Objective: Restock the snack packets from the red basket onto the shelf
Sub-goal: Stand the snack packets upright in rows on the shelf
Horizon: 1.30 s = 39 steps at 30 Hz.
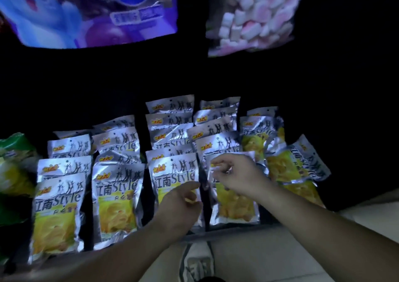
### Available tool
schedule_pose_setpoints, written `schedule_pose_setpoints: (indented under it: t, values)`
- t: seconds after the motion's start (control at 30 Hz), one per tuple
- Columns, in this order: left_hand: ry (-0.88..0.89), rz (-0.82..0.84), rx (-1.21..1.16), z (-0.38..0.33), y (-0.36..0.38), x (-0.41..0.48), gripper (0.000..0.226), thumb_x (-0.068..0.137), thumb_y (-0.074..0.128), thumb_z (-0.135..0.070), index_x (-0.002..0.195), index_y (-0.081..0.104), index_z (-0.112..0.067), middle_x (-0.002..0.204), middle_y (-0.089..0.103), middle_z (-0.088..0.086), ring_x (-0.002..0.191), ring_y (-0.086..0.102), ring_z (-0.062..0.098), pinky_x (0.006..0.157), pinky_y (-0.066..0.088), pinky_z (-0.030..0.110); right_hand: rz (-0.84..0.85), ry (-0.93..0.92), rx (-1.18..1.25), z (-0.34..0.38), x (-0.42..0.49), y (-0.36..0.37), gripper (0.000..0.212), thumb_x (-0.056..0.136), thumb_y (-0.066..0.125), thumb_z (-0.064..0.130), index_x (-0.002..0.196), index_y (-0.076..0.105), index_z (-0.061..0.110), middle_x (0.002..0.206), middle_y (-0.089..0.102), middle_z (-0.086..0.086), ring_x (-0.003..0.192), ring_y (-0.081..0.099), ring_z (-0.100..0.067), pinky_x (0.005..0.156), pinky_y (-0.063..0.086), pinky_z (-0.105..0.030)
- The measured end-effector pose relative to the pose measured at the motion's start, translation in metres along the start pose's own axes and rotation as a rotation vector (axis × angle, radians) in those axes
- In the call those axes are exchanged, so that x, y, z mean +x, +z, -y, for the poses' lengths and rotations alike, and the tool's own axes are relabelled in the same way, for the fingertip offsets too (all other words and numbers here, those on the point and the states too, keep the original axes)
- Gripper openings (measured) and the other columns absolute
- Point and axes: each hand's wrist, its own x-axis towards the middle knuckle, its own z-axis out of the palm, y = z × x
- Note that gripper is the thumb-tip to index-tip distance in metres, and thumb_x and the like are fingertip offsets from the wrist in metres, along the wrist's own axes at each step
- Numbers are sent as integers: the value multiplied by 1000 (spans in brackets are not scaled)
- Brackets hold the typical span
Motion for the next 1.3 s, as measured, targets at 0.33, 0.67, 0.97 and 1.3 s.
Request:
schedule_pose_setpoints:
  t: [0.33, 0.67, 0.97, 1.3]
  values:
    - [232, 417, 460, -158, 100, 63, 41, 91, 73, -33, 131, 65, -28, 128, 62, -2, 100, 63, 13, 87, 53, 23, -304, 372, -14, -139, -52, -107, 53, 89, 54, 67, 122, 69, 28, 118, 71, 7, 111, 65, -16, 98, 51, -36]
    - [214, 377, 836, -137, 209, 118, 72, 89, 62, -60, 154, 32, -48, 170, 7, 6, 151, 24, 41, 119, 36, 47, -96, 635, -224, -184, -76, -92, 55, 104, 22, 60, 146, 43, 32, 143, 56, -12, 131, 53, -36, 108, 41, -41]
    - [303, 533, 1042, -129, 217, 109, 88, 87, 49, -78, 159, 6, -50, 169, -17, 14, 154, -12, 44, 125, 9, 52, -589, 574, 238, -193, -87, -69, 54, 94, 41, 68, 141, 49, 43, 125, 56, -10, 103, 60, -27, 97, 47, -35]
    - [395, 579, 445, -121, 208, 104, 66, 71, 70, -64, 126, 37, -81, 150, 45, -3, 148, 34, 26, 122, 32, 43, -761, 251, 144, -155, -83, -61, 41, 102, 50, 31, 143, 53, 32, 122, 36, 3, 97, 58, -12, 86, 47, -26]
